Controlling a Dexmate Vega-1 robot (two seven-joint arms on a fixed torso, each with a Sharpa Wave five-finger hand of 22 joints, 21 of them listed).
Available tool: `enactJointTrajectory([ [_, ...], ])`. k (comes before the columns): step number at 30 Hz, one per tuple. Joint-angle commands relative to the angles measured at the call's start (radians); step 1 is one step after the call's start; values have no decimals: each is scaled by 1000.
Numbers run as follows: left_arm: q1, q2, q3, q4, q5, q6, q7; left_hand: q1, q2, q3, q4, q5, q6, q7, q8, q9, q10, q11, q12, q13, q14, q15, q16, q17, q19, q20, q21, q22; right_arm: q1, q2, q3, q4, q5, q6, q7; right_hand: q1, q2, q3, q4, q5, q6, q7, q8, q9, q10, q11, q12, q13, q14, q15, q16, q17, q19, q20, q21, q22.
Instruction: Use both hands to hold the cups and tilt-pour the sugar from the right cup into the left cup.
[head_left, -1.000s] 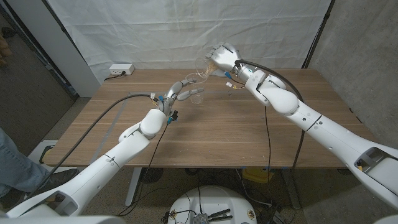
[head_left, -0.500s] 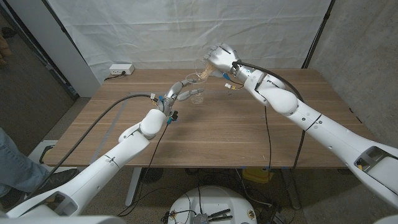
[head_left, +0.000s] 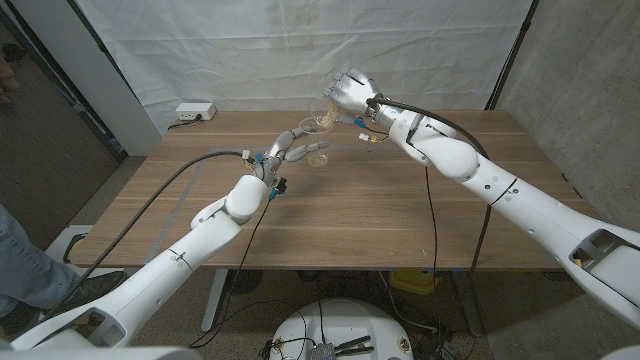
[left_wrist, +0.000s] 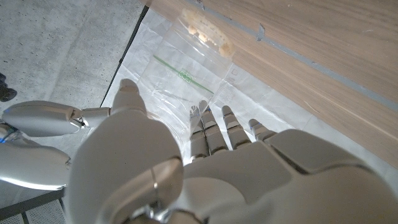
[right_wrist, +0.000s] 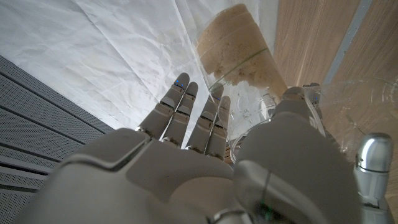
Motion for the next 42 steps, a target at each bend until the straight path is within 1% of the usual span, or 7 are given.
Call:
enactJointTrajectory([
  [1, -1, -1, 0, -3, 0, 1, 2, 5, 5, -5, 1, -1, 9, 1, 0, 2, 4, -4, -2, 6, -2, 1, 1, 4, -9, 1, -1, 4, -5, -6, 2, -17, -44, 2, 2, 8, 7, 7, -7, 6, 16, -16, 3, 3, 1, -7, -2, 2, 1, -117, -1, 2, -9, -77, -1, 3],
  [5, 2, 1, -1, -7, 1, 1, 4, 5, 5, -6, 1, -1, 11, 0, 1, 2, 4, -10, -2, 6, -2, 1, 2, 4, -8, 0, 0, 4, -15, -11, 10, -17, -59, -12, 2, 12, 8, 9, -9, 5, 14, -16, 2, 3, -1, -11, -4, 2, -1, -116, -2, 2, -11, -76, -2, 3],
  [18, 11, 9, -6, -24, 0, 10, 5, 3, 7, -8, 3, -1, 9, 1, 0, 2, 5, -4, -2, 6, -2, 1, 2, 5, -9, 1, 0, 4, -14, -15, 14, -16, -68, 2, -9, 24, 15, 15, -13, 5, 11, -19, 0, 3, -7, -12, -9, 2, -4, -120, -3, 2, -14, -75, -4, 4],
  [19, 12, 10, -7, -25, 0, 11, 5, 3, 7, -9, 3, -1, 10, 0, 0, 2, 6, -10, -2, 6, -2, 1, 2, 5, -9, 0, 0, 4, -15, -16, 13, -17, -75, 0, -8, 25, 15, 16, -14, 5, 11, -19, 0, 3, -8, -13, -9, 2, -3, -120, -3, 2, -14, -75, -4, 4],
  [21, 13, 11, -8, -28, 0, 12, 6, 3, 7, -9, 4, -1, 10, 1, 0, 2, 3, -3, -3, 6, -2, 1, 2, 5, -9, 1, 0, 4, -15, -20, 15, -15, -67, 5, -20, 25, 15, 16, -14, 5, 11, -20, 0, 3, -7, -14, -9, 2, -3, -120, -2, 2, -14, -75, -4, 4],
  [33, 19, 16, -8, -40, 1, 23, 7, 2, 8, -12, 5, -1, 12, 0, 1, 2, 6, -8, -2, 6, -2, 1, 2, 5, -9, -1, 0, 4, -23, -37, 17, -16, -78, 12, -26, 29, 18, 18, -15, 4, 11, -22, -1, 3, -7, -14, -11, 3, -6, -120, -3, 2, -17, -75, -5, 4],
  [42, 14, 13, -4, -39, 5, 24, 7, 1, 9, -14, 6, -1, 11, 0, 0, 2, 5, -1, -3, 6, -2, 3, 2, 5, -10, 0, 0, 4, -24, -47, 14, -17, -112, 10, -41, 32, 18, 19, -15, 3, 12, -25, -1, 3, -11, -15, -13, 3, -9, -122, -4, 2, -19, -76, -5, 5],
])
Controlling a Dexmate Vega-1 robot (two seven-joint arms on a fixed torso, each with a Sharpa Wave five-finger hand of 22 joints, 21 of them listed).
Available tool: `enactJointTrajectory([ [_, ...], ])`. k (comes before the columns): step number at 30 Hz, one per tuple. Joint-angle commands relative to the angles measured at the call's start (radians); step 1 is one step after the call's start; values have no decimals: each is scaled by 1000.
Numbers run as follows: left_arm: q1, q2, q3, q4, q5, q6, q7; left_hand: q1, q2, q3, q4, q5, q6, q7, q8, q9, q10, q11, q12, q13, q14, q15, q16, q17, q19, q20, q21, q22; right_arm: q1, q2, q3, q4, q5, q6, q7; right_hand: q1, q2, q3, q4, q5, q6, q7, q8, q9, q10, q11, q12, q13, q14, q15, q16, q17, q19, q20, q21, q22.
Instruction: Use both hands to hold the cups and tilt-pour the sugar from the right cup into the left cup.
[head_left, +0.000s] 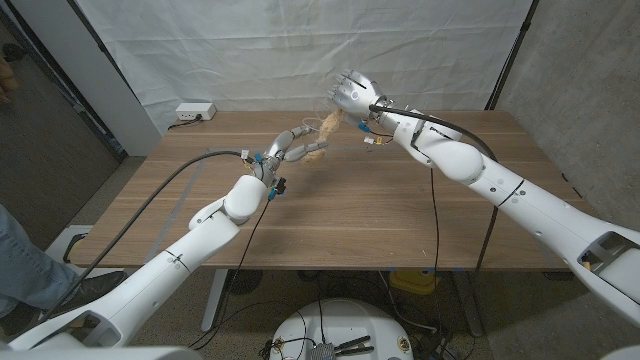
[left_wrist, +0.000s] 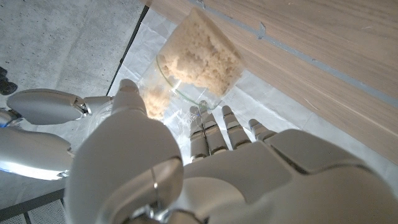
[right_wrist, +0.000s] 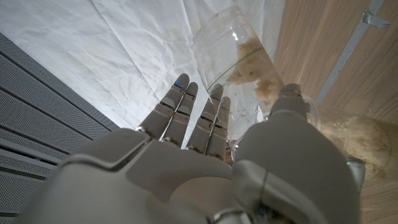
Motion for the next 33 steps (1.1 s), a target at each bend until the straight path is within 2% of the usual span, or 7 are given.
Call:
enactJointTrajectory([
  [1, -2, -1, 4, -4, 4, 5, 1, 1, 9, -5, -3, -1, 9, -2, 3, 2, 3, 1, -3, 6, -2, 3, 2, 5, -10, 0, 0, 4, -3, -15, -4, 4, -42, -3, -33, 7, 10, 7, -4, 2, 19, -18, 3, 3, -3, -6, -5, 3, -7, -117, -5, 2, -9, -76, -6, 5],
  [3, -5, -1, 5, -3, 4, 6, -3, 1, 9, -5, -3, -1, 9, -3, 3, 2, 4, -6, -3, 6, -1, 2, 2, 5, -10, 0, 0, 4, -7, -15, -2, 2, -41, -5, -33, 8, 10, 8, -4, 2, 19, -18, 3, 3, -4, -6, -6, 3, -11, -116, -6, 2, -11, -75, -7, 5],
  [20, -37, -12, 13, 33, 1, -7, -22, 2, 11, -8, -2, 0, 8, -2, 3, 2, 5, 0, -2, 6, -2, 2, 2, 5, -12, 0, 0, 4, -2, 1, -1, 8, -34, -6, -29, 11, 13, 10, -4, 0, 18, -21, 2, 3, -8, -10, -9, 3, -11, -117, -5, 3, -14, -75, -8, 5],
  [23, -43, -15, 14, 40, 0, -11, -25, 2, 11, -8, -2, 0, 9, -2, 3, 2, 7, -3, -2, 6, -2, 3, 2, 5, -12, -1, 0, 4, -8, 9, 9, 5, -5, -10, -15, 11, 13, 10, -4, 0, 18, -22, 2, 3, -8, -9, -9, 3, -11, -116, -4, 3, -14, -75, -8, 6],
  [31, -53, -19, 20, 58, 0, -14, -34, 3, 12, -10, -2, 0, 10, -2, 3, 2, 6, 0, -2, 6, -2, 3, 2, 4, -11, -1, 0, 4, -30, 31, 43, 10, 98, -40, -44, 11, 13, 10, -3, -1, 19, -19, 2, 3, -4, -7, -9, 3, -8, -119, -3, 3, -12, -75, -7, 6],
  [32, -54, -19, 21, 59, 0, -15, -35, 3, 12, -10, -2, 0, 11, -2, 4, 2, 8, -7, -1, 6, -1, 2, 2, 4, -11, -2, 0, 4, -33, 33, 46, 9, 104, -46, -42, 11, 13, 10, -3, -2, 19, -19, 2, 3, -5, -6, -9, 3, -7, -118, -2, 3, -11, -75, -6, 6],
  [33, -55, -20, 21, 61, 0, -17, -35, 3, 12, -11, -2, 0, 10, -2, 3, 2, 7, -1, -2, 6, -2, 3, 2, 4, -11, -2, 0, 4, -36, 36, 51, 8, 118, -52, -41, 11, 13, 10, -3, -2, 20, -19, 2, 3, -4, -7, -9, 3, -6, -119, -2, 3, -11, -75, -6, 6],
])
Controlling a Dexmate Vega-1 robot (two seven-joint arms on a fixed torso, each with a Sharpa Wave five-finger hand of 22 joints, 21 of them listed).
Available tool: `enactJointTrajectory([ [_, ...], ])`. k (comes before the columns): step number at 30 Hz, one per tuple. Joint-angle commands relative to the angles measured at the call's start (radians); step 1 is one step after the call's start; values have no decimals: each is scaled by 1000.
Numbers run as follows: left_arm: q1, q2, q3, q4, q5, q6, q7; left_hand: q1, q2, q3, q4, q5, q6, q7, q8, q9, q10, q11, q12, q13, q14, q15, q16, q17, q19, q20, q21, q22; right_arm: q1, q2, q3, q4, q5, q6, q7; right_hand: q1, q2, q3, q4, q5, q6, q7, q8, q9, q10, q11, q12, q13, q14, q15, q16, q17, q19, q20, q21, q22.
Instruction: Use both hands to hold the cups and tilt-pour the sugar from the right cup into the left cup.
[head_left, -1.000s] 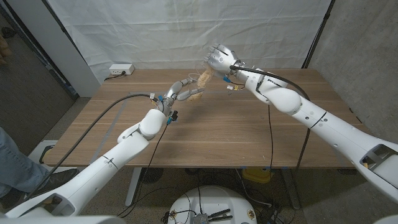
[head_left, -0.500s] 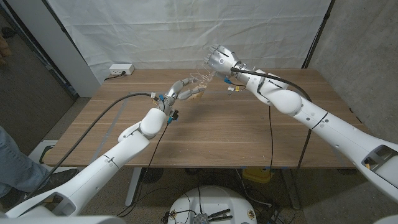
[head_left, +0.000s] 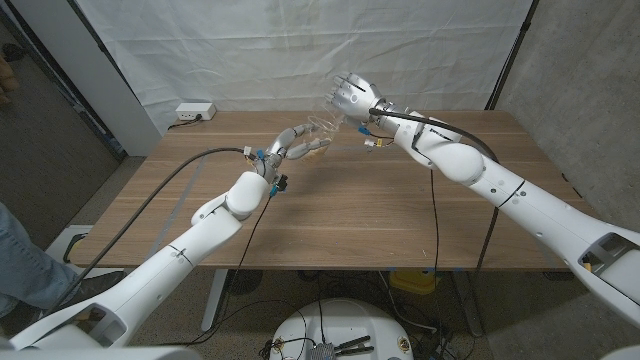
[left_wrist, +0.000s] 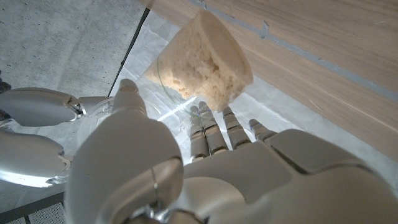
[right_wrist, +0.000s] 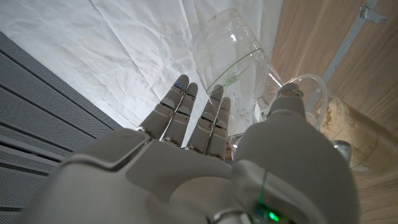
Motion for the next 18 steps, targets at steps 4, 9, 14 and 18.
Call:
enactJointTrajectory([
  [4, -19, -7, 7, 25, 0, -13, -13, 4, 11, -5, -3, 0, 9, -1, 3, 2, 6, -5, -3, 6, -2, 2, 2, 4, -8, 1, 0, 4, -36, 33, 46, 4, 120, -67, -36, 5, 8, 6, 1, -2, 20, -20, 4, 3, 4, 1, 0, 3, 1, -123, 2, 3, 2, -75, 3, 6],
  [9, -19, -5, 8, 22, 2, -10, -17, 4, 12, -5, -3, 0, 8, 0, 3, 2, 6, -3, -3, 6, -2, 4, 2, 4, -8, 3, 0, 4, -47, 34, 50, -2, 134, -87, -47, 5, 7, 5, 2, -3, 23, -18, 5, 3, 10, 3, 2, 3, 4, -122, 4, 3, 4, -75, 3, 6],
  [14, -13, -3, 7, 15, 6, -8, -11, 5, 13, -6, -3, 0, 11, 1, 4, 2, 6, -3, -3, 6, 1, 4, 3, 4, -7, 1, 1, 4, -61, 35, 56, -12, 153, -104, -55, 4, 6, 5, 2, -3, 24, -17, 5, 3, 12, 2, 2, 3, 9, -121, 5, 3, 6, -75, 4, 6],
  [18, -3, -2, 3, 6, 16, -4, 7, 11, 15, -4, -6, 1, 12, 0, 4, 2, 11, -5, -1, 6, 2, 3, 3, 4, -5, 6, 2, 4, -78, 45, 66, -17, 190, -120, -70, 3, 6, 4, 3, -4, 25, -18, 5, 3, 15, 1, 3, 4, 10, -122, 6, 3, 8, -75, 5, 6],
])
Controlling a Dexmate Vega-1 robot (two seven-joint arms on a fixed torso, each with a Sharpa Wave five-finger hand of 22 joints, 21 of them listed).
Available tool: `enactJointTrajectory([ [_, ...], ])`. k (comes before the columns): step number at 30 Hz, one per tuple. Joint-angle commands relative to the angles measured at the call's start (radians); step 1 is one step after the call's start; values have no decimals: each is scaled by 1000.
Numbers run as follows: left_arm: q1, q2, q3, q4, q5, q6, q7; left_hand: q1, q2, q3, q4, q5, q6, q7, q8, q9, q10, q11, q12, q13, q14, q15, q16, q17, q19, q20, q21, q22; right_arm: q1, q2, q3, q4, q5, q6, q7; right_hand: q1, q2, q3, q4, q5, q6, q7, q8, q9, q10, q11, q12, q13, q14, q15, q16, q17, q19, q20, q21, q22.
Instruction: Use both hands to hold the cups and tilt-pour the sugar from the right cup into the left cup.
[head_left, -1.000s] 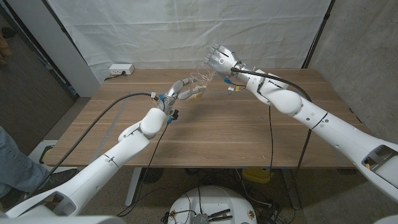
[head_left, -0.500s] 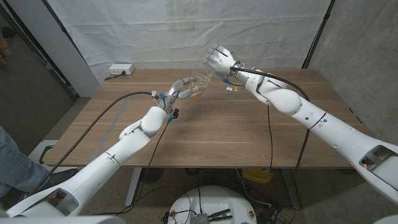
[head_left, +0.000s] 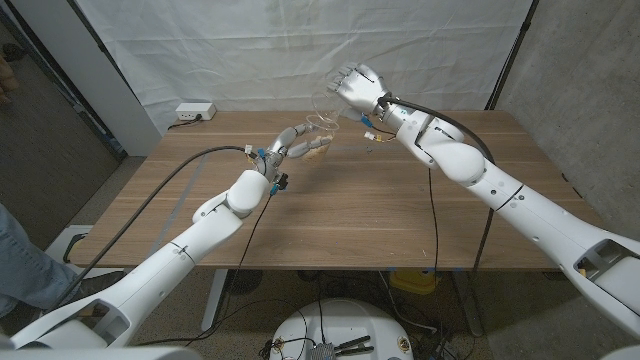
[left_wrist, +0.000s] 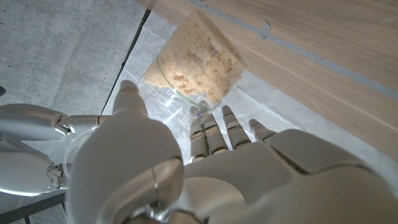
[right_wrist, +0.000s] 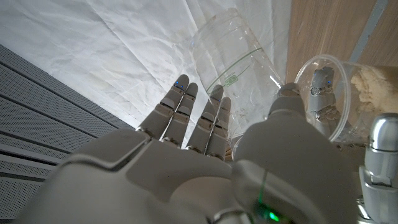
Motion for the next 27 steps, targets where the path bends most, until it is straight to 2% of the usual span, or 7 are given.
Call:
enactJointTrajectory([
  [1, 14, 4, -4, -14, 18, 5, 24, 14, 7, -1, -6, 2, 12, -4, 5, 2, 13, -8, 0, 6, 2, 3, 3, 4, -3, 7, 2, 4, -40, 17, 23, -19, 65, -51, -24, 0, 9, 2, 1, -1, 22, -14, 4, 4, 15, 3, 3, 3, 8, -119, 6, 3, 8, -75, 5, 1],
  [8, 29, 8, -20, -22, 0, -4, 30, 32, 10, 4, -16, 4, 23, -8, 9, 3, 20, -14, 2, 6, 11, -1, 5, 3, 3, 6, 3, 3, -60, 25, 34, -13, 113, -74, -26, -2, 8, 1, 3, -2, 23, -15, 4, 4, 18, 3, 4, 3, 9, -119, 6, 3, 9, -75, 6, 2],
  [13, 39, 10, -31, -23, -20, -13, 29, 36, 8, 3, -18, 4, 26, -6, 10, 3, 23, -13, 2, 6, 13, -2, 5, 3, 2, 4, 3, 2, -95, 44, 60, -9, 196, -109, -44, -3, 8, 1, 3, -2, 24, -14, 4, 4, 17, 2, 3, 3, 10, -120, 6, 3, 9, -75, 6, 2],
  [16, 44, 12, -35, -25, -20, -16, 37, 36, 7, 2, -18, 4, 28, -9, 10, 3, 27, -12, 3, 6, 16, -6, 6, 3, 4, 3, 3, 2, -140, 74, 94, -13, 296, -148, -69, -4, 8, 0, 4, -3, 24, -13, 4, 4, 17, 3, 2, 3, 11, -120, 6, 3, 9, -75, 6, 2],
  [20, 51, 10, -44, -20, -37, -27, 40, 37, 5, 0, -19, 3, 31, -9, 11, 3, 29, -14, 3, 6, 19, -10, 7, 3, 7, 3, 4, 2, -174, 88, 106, -9, 351, -192, -105, -4, 7, 0, 4, -3, 24, -12, 4, 4, 16, 3, 1, 3, 11, -119, 6, 3, 10, -75, 6, 2],
  [24, 56, 6, -53, -10, -60, -41, 38, 37, 4, -1, -19, 3, 34, -10, 12, 3, 30, -16, 3, 6, 20, -9, 7, 3, 7, 3, 4, 2, -232, 120, 158, -29, 529, -223, -104, -4, 6, 0, 4, -4, 25, -12, 4, 4, 17, 5, 1, 3, 12, -117, 6, 3, 11, -74, 7, 2],
  [27, 61, -2, -59, 6, -77, -67, 41, 37, 4, -2, -19, 3, 34, -10, 11, 3, 29, -7, 3, 6, 20, -10, 6, 3, 8, 2, 4, 2, -262, 125, 184, -37, 639, -229, -112, -4, 6, -1, 4, -4, 25, -10, 4, 4, 16, 7, 1, 3, 13, -115, 7, 3, 11, -73, 7, 2],
])
